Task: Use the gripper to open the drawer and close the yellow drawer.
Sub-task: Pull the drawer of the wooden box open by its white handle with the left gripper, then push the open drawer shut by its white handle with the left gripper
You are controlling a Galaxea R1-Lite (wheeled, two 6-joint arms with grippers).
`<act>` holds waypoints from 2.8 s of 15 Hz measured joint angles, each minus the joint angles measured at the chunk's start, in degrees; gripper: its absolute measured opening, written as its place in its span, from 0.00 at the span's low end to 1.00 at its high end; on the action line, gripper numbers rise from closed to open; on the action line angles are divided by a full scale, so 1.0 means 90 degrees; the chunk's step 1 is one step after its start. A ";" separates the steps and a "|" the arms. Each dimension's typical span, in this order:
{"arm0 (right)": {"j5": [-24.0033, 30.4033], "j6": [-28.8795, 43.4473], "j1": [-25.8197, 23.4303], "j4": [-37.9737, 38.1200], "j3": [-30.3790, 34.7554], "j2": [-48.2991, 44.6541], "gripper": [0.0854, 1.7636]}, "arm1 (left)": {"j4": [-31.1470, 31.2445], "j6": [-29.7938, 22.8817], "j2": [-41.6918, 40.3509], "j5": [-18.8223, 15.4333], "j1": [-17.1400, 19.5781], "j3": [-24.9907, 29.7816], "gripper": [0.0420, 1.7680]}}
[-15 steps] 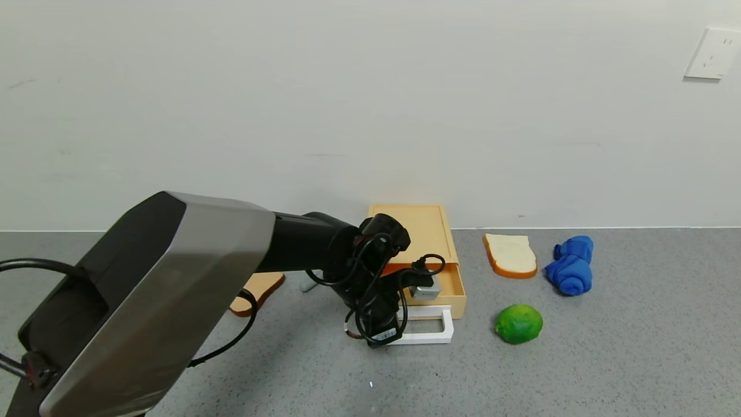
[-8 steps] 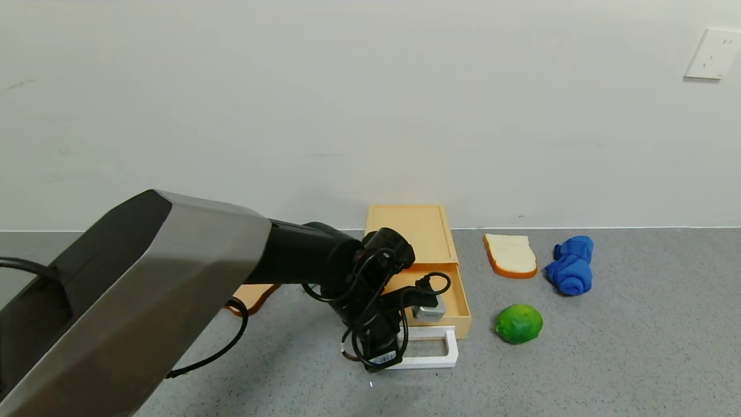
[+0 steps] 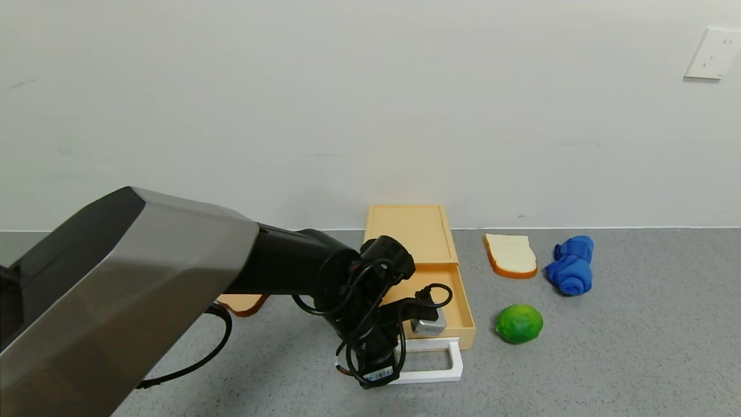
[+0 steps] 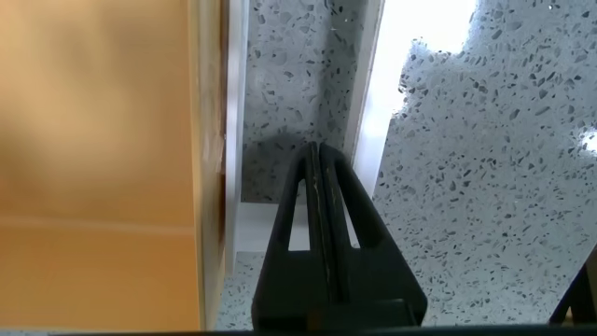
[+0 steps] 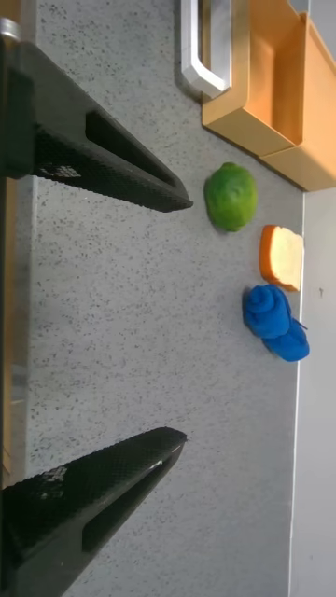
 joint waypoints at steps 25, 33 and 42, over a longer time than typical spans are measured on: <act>-0.0003 0.0003 0.0000 0.0000 0.0000 0.0000 0.96 | 0.2891 -0.2784 -0.1032 0.0279 -0.0240 -0.1327 0.04; -0.0003 0.0000 0.0003 -0.0003 0.0000 0.0000 0.96 | 0.2159 -0.4712 -0.2328 0.0291 0.0267 -0.0847 0.04; -0.0003 0.0000 0.0000 0.0000 0.0000 0.0000 0.96 | 0.1451 -0.6017 -0.2686 0.1208 0.1086 -0.0527 0.04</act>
